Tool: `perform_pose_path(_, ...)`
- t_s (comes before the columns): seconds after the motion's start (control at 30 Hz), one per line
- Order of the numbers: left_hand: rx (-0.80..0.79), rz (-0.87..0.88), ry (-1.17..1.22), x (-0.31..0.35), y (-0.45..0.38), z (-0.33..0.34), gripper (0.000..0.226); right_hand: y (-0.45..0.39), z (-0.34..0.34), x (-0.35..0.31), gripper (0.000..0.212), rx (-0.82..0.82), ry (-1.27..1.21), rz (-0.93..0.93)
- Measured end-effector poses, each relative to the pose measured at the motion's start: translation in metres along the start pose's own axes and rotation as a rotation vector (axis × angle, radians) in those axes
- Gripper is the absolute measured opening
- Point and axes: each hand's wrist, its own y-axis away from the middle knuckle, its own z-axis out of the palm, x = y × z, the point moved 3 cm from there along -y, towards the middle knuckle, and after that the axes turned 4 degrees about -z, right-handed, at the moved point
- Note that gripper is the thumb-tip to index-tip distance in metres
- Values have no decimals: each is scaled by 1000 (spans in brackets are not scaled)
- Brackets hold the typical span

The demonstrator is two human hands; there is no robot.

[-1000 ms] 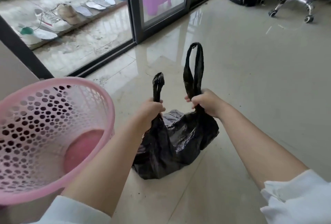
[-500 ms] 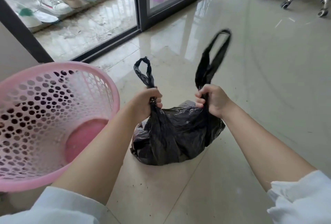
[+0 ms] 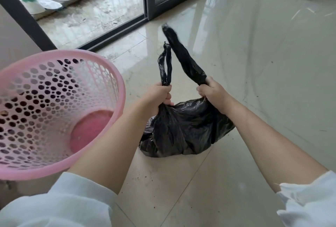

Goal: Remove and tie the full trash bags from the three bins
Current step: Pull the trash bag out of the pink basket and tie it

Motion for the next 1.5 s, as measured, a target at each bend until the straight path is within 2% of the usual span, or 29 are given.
perform_pose_path(0.07, 30, -60, -129, -4, -2, -2, 27, 2, 2, -2, 3, -57, -59, 35)
perform_pose_path(0.13, 13, -105, -229, -8, -2, -9, 30, 0, 1, -1, 6, -80, -6, 32)
perform_pose_path(0.17, -15, -107, -248, -9, -2, -11, 32, 0, 0, 1, 11, -87, 57, 11)
perform_pose_path(0.23, -98, -76, -237, -9, 2, -12, 33, -1, -1, 5, 34, -103, 207, -62)
perform_pose_path(0.3, -186, -35, -234, -6, 11, -10, 27, 0, 2, 4, 42, -121, 327, -134)
perform_pose_path(0.37, -236, -18, -279, -3, 16, -7, 22, 2, 7, -1, 36, -148, 404, -183)
perform_pose_path(0.43, -226, -29, -297, -3, 15, -5, 31, 3, 10, -4, 27, -194, 431, -188)
perform_pose_path(0.5, -167, -21, -181, -3, 10, -4, 43, 5, 11, -4, 18, -261, 447, -160)
perform_pose_path(0.53, -147, -11, -122, -3, 7, -4, 47, 6, 10, -3, 14, -287, 447, -146)
perform_pose_path(0.6, -133, -1, -94, -2, 6, -2, 50, 6, 9, 0, 20, -323, 420, -124)
perform_pose_path(0.87, -166, -79, -160, -8, 6, -1, 53, 15, 7, 1, 26, -384, 218, -25)
perform_pose_path(1.03, -223, -43, -82, -6, 8, 4, 37, 22, 9, 2, 33, -545, 74, 132)
perform_pose_path(1.2, -269, -83, 14, -6, 10, 4, 29, 19, 1, 16, 25, -441, 78, 261)
perform_pose_path(1.3, -196, -75, -241, -6, 14, 7, 27, 13, -4, 20, 22, -362, -10, 338)
perform_pose_path(1.37, -107, 19, -463, -4, 14, 9, 29, 8, -9, 21, 20, -282, -86, 322)
perform_pose_path(1.43, -69, 108, -551, 0, 13, 11, 20, 5, -14, 19, 26, -233, -195, 306)
perform_pose_path(1.5, -2, 173, -573, 4, 10, 10, 14, 4, -18, 17, 27, -255, -237, 264)
